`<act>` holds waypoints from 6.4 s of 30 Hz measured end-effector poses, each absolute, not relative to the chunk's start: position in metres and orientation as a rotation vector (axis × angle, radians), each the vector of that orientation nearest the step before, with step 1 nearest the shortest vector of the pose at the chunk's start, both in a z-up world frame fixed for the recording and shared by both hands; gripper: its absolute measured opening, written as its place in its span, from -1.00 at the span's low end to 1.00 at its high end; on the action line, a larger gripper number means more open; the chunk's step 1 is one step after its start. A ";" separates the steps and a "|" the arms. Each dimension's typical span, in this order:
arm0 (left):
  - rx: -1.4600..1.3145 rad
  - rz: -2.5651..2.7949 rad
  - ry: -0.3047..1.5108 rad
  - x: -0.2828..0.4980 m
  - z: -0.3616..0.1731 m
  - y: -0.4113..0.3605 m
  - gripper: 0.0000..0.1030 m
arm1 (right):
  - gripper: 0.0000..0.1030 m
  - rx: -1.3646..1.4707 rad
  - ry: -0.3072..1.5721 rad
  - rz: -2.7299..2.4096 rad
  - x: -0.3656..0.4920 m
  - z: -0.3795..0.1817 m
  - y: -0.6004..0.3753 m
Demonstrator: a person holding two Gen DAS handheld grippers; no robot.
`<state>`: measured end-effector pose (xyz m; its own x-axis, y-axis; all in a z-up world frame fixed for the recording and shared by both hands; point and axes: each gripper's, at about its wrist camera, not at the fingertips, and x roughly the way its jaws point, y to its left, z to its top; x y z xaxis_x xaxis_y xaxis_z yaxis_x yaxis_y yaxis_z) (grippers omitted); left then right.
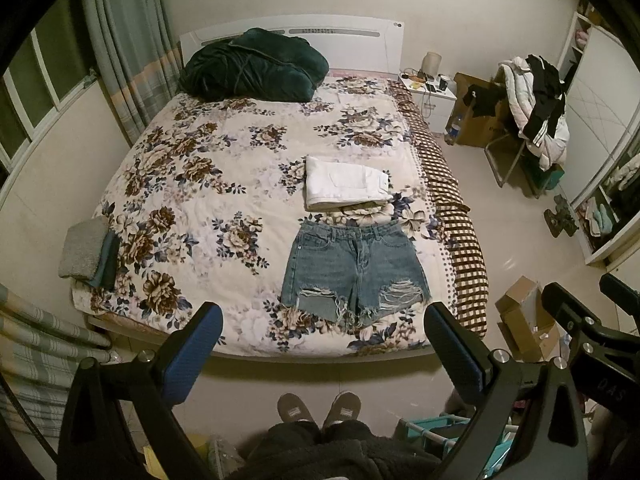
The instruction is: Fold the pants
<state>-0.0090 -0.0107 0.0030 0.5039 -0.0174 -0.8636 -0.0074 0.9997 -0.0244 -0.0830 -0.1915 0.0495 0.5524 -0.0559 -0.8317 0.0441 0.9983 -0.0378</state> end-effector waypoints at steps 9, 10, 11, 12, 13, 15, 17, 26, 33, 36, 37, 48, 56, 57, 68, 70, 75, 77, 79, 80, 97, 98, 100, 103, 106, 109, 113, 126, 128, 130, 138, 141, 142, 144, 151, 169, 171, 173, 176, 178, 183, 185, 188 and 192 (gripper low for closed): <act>-0.028 -0.008 1.041 -0.010 0.003 -0.010 1.00 | 1.00 -0.013 0.982 -0.059 -0.084 0.051 -0.192; -0.028 -0.008 1.040 -0.009 0.003 -0.010 1.00 | 1.00 -0.013 0.981 -0.061 -0.084 0.048 -0.191; -0.028 -0.009 1.040 -0.009 0.003 -0.010 1.00 | 1.00 -0.013 0.981 -0.060 -0.084 0.050 -0.192; -0.028 -0.008 1.040 -0.009 0.003 -0.009 1.00 | 1.00 -0.013 0.982 -0.060 -0.084 0.051 -0.192; -0.028 -0.008 1.040 -0.009 0.003 -0.010 1.00 | 1.00 -0.013 0.981 -0.061 -0.084 0.049 -0.191; -0.030 -0.009 1.040 -0.009 0.003 -0.009 1.00 | 1.00 -0.013 0.982 -0.060 -0.084 0.048 -0.191; -0.028 -0.009 1.040 -0.009 0.003 -0.010 1.00 | 1.00 -0.013 0.980 -0.060 -0.085 0.048 -0.191; -0.031 -0.010 1.040 -0.010 0.002 -0.010 1.00 | 1.00 -0.014 0.984 -0.059 -0.085 0.051 -0.192; -0.035 -0.015 1.051 0.003 0.014 -0.027 1.00 | 1.00 -0.015 1.006 -0.060 -0.073 0.065 -0.195; -0.036 -0.014 1.042 0.002 0.014 -0.026 1.00 | 1.00 -0.009 1.021 -0.066 -0.059 0.052 -0.190; -0.035 -0.006 1.031 0.004 0.014 -0.027 1.00 | 1.00 -0.006 1.022 -0.067 -0.057 0.040 -0.186; 0.046 0.133 1.001 0.092 -0.078 -0.006 1.00 | 1.00 0.143 1.129 -0.047 0.050 -0.052 -0.220; -0.012 0.266 1.168 0.155 -0.186 -0.066 1.00 | 1.00 0.176 1.270 0.044 0.187 -0.171 -0.300; -0.026 0.273 1.190 0.165 -0.202 -0.078 1.00 | 1.00 0.190 1.286 0.079 0.210 -0.191 -0.317; -0.038 0.160 1.394 0.248 -0.451 -0.306 1.00 | 1.00 0.146 1.413 0.280 0.377 -0.393 -0.473; 0.005 0.154 1.430 0.252 -0.502 -0.337 0.99 | 1.00 0.156 1.444 0.309 0.378 -0.425 -0.486; 0.026 0.157 1.557 0.245 -0.586 -0.363 -0.19 | 1.00 0.150 1.530 0.408 0.400 -0.516 -0.493; -0.020 0.156 1.497 0.238 -0.585 -0.356 -0.29 | 1.00 0.155 1.557 0.446 0.404 -0.538 -0.477; -0.063 0.152 1.457 0.233 -0.578 -0.347 -0.76 | 1.00 0.171 1.586 0.492 0.413 -0.561 -0.458; -0.082 0.151 1.447 0.231 -0.575 -0.341 -0.86 | 1.00 0.184 1.600 0.524 0.420 -0.575 -0.447; -0.277 0.145 1.248 0.213 -0.469 -0.237 -0.94 | -0.86 0.318 1.611 0.536 0.456 -0.609 -0.328; -0.302 0.148 1.232 0.210 -0.461 -0.227 -0.94 | -0.86 0.316 1.596 0.533 0.453 -0.594 -0.322; -0.331 0.157 1.197 0.197 -0.450 -0.218 -0.94 | -0.87 0.316 1.581 0.536 0.451 -0.570 -0.313; -0.374 0.192 1.136 0.177 -0.424 -0.176 -0.94 | -0.87 0.290 1.542 0.557 0.442 -0.525 -0.281; -0.448 0.251 1.095 0.156 -0.408 -0.116 -0.94 | -0.87 0.272 1.526 0.580 0.436 -0.495 -0.241; -0.511 0.304 1.079 0.149 -0.416 -0.068 -0.94 | -0.87 0.211 1.530 0.608 0.432 -0.477 -0.173; -0.542 0.359 1.080 0.146 -0.445 -0.017 -0.94 | -0.87 0.102 1.534 0.602 0.431 -0.488 -0.082; -0.713 0.488 1.134 0.151 -0.568 0.101 -0.85 | -0.87 -0.138 1.558 0.459 0.424 -0.586 0.058; -0.767 0.497 1.122 0.150 -0.571 0.110 -0.85 | -0.82 -0.138 1.574 0.458 0.429 -0.594 0.061; -0.814 0.516 1.100 0.145 -0.567 0.118 -0.83 | -0.60 -0.100 1.601 0.500 0.433 -0.595 0.061; -0.873 0.643 1.030 0.122 -0.547 0.129 0.85 | 0.71 0.019 1.550 0.699 0.436 -0.548 0.007; -0.949 0.670 0.998 0.112 -0.538 0.114 0.85 | 0.90 0.021 1.550 0.693 0.435 -0.539 -0.033; -0.992 0.672 0.977 0.108 -0.533 0.105 0.85 | 0.91 0.023 1.557 0.695 0.434 -0.539 -0.046; -1.117 0.671 0.928 0.099 -0.522 0.079 0.85 | 0.91 0.028 1.581 0.698 0.432 -0.542 -0.069; -1.728 0.592 0.848 0.104 -0.563 -0.047 0.85 | 0.91 0.003 1.679 0.734 0.425 -0.575 -0.157; -2.000 1.170 0.463 0.075 -0.622 -0.026 -0.23 | 0.14 0.125 1.683 0.910 0.449 -0.652 -0.128; -1.901 1.137 0.487 0.079 -0.611 -0.013 -0.39 | 0.02 0.174 1.668 0.884 0.447 -0.654 -0.129; -1.867 1.109 0.496 0.076 -0.605 0.000 -0.40 | -0.12 0.177 1.626 0.867 0.440 -0.650 -0.134; -1.820 1.049 0.510 0.058 -0.598 0.015 -0.40 | -0.21 0.238 1.607 0.862 0.430 -0.640 -0.148; -1.764 1.002 0.537 0.042 -0.592 0.029 -0.40 | -0.23 0.250 1.601 0.862 0.418 -0.632 -0.158; -1.655 0.925 0.595 0.038 -0.595 0.037 -0.38 | -0.22 0.232 1.637 0.863 0.385 -0.624 -0.185; -1.696 0.895 0.590 0.047 -0.614 0.030 -0.28 | -0.05 0.222 1.658 0.869 0.382 -0.630 -0.189; -1.751 0.869 0.504 0.048 -0.636 0.021 -0.02 | 0.15 0.258 1.678 0.844 0.390 -0.643 -0.196; -1.727 0.887 0.437 0.053 -0.629 0.016 0.46 | 0.33 0.301 1.628 0.861 0.402 -0.647 -0.198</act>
